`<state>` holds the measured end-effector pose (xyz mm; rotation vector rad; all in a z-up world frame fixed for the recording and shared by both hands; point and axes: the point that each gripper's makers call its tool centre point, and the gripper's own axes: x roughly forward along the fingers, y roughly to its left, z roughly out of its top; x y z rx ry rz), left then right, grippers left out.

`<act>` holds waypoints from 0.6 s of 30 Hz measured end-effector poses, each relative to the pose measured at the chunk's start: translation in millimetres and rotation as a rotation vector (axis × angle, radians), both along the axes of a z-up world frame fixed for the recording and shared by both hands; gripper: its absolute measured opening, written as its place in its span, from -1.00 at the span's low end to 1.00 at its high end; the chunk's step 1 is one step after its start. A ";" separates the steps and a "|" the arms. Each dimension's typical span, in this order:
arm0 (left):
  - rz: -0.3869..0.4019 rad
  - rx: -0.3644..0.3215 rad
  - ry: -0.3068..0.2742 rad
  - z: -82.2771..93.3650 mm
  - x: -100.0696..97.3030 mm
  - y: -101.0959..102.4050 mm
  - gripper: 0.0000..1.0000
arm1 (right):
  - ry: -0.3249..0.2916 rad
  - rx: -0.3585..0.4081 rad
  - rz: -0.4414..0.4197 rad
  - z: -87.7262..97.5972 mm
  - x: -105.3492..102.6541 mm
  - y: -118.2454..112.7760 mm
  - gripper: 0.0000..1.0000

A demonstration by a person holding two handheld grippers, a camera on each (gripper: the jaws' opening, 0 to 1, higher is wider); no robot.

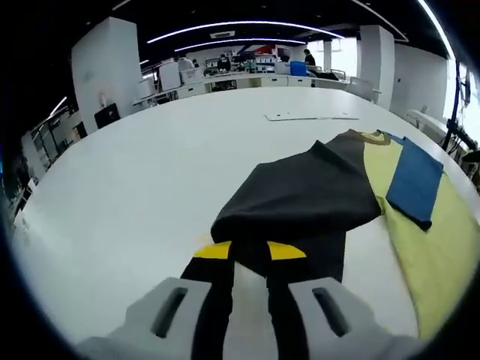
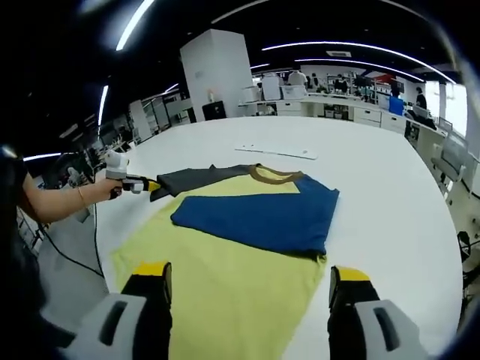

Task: Fold the garment on the visible template until the final outline fits inside the template.

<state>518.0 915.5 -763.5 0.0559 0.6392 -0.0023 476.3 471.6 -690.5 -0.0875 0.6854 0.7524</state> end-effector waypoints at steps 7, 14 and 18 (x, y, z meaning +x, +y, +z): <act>0.016 -0.023 0.000 2.3 -9.0 5.7 -1.00 | 0.002 0.010 -0.007 2.4 -1.3 1.3 0.73; 0.040 -0.065 -0.051 18.9 -26.6 10.9 -1.00 | -0.001 0.018 -0.014 5.0 -2.9 1.0 0.71; 0.025 -0.086 -0.091 30.4 -35.4 9.2 -1.00 | 0.001 0.030 -0.020 7.3 -4.5 0.5 0.69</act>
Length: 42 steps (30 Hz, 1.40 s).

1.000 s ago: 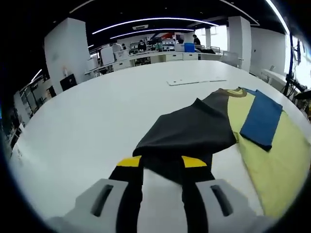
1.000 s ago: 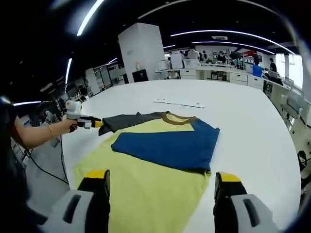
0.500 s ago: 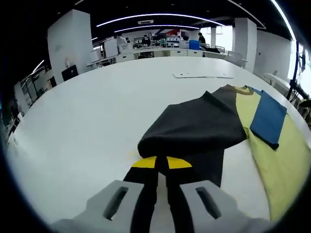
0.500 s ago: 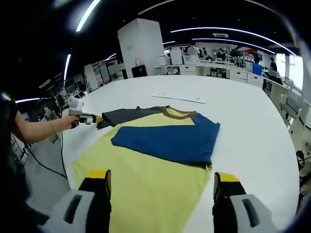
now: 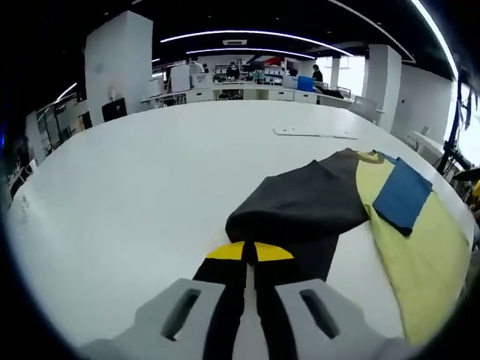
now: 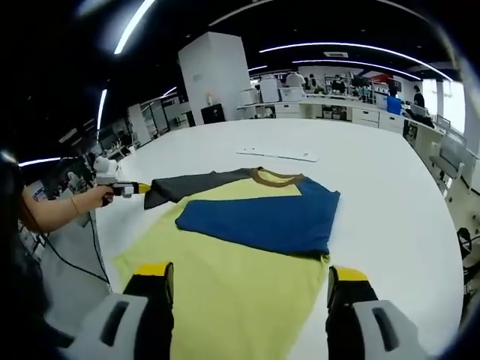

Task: Fold the garment on the visible template until the final outline fits inside the template.

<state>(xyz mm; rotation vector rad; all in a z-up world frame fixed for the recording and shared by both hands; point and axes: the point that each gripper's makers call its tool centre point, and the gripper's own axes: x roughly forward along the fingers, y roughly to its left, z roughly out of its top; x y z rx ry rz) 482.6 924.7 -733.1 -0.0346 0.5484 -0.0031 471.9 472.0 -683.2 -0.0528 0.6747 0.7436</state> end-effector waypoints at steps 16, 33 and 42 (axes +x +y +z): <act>0.043 0.174 0.061 6.3 -23.3 24.1 -0.99 | 0.017 0.028 -0.020 5.5 -9.2 3.5 0.70; 0.015 0.179 0.100 -13.7 -21.2 25.4 -0.70 | 0.025 0.034 -0.044 6.4 -12.0 0.6 0.71; 0.012 0.192 0.041 2.1 -18.7 21.0 -0.79 | 0.014 0.036 -0.059 10.8 -11.6 -2.4 0.71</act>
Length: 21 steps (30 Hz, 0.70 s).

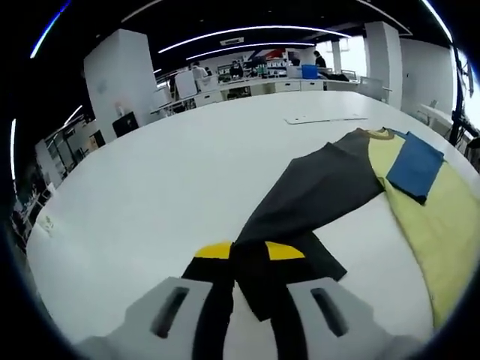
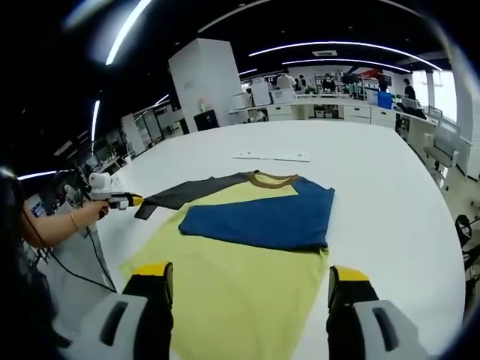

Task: Fold the garment on the visible template until the final outline fits inside the template.

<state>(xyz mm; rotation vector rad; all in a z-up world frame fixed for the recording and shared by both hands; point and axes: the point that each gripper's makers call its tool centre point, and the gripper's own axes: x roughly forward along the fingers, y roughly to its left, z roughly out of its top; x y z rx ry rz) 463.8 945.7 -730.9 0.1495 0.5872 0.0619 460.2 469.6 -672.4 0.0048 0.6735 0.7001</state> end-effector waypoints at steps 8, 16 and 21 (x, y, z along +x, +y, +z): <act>-0.032 0.048 0.030 -13.7 7.3 5.8 -0.69 | -0.010 -0.007 0.004 2.9 -4.3 0.8 0.78; -0.009 0.034 0.063 -25.0 12.5 9.5 -0.71 | -0.014 -0.027 0.021 3.7 -6.9 -0.9 0.88; 0.009 0.045 0.085 -26.3 14.3 12.5 -0.85 | -0.006 -0.028 0.018 1.0 -8.5 -3.9 0.89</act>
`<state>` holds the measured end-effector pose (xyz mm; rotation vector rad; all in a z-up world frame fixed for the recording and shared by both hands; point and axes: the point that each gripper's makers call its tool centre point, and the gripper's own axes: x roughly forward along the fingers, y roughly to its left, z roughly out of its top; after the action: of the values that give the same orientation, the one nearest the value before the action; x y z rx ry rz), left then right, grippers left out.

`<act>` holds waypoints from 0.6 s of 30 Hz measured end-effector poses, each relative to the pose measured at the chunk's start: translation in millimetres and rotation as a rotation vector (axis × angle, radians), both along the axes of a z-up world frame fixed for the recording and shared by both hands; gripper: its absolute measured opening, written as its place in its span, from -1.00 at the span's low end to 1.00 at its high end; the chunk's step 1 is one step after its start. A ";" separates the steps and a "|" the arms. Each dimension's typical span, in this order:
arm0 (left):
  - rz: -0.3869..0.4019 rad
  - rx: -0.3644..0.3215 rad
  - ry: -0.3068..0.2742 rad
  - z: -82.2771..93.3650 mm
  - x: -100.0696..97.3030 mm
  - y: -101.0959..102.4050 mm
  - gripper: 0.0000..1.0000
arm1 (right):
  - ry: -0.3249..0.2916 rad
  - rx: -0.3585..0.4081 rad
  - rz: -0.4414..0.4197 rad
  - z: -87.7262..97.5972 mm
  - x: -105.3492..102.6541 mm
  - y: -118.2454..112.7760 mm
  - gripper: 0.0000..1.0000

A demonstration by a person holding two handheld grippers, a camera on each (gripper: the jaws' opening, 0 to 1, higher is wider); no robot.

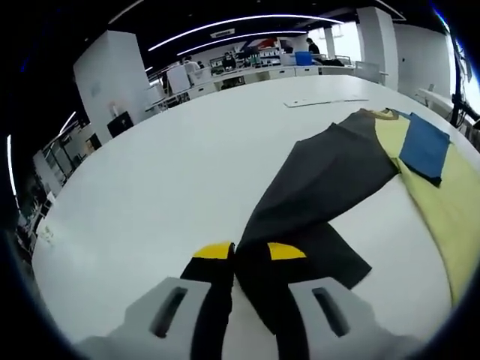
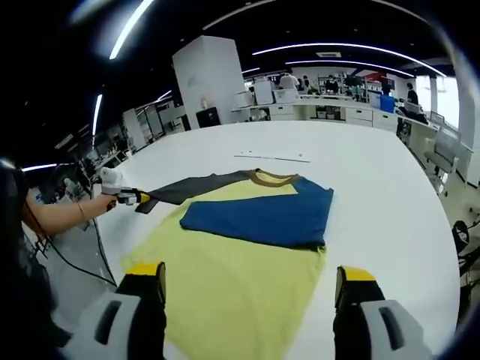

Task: Fold the garment on the visible template until the final outline fits inside the template.

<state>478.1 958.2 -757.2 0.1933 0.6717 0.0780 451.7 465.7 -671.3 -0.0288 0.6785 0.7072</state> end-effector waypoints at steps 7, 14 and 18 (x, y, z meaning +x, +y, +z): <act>0.026 -0.018 0.011 5.2 -1.9 -7.4 -1.00 | 0.003 0.010 -0.008 -3.3 2.1 -7.5 0.89; 0.036 -0.031 -0.032 24.5 1.3 -15.9 -1.00 | 0.017 0.023 -0.011 -8.9 0.9 -8.3 0.88; 0.030 -0.047 -0.075 40.3 9.2 -24.6 -1.00 | 0.033 0.039 -0.013 -11.4 -1.8 -6.8 0.88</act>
<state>487.4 933.6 -716.9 0.1347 0.6010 0.0975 450.0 458.9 -682.7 0.0227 0.6957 0.7098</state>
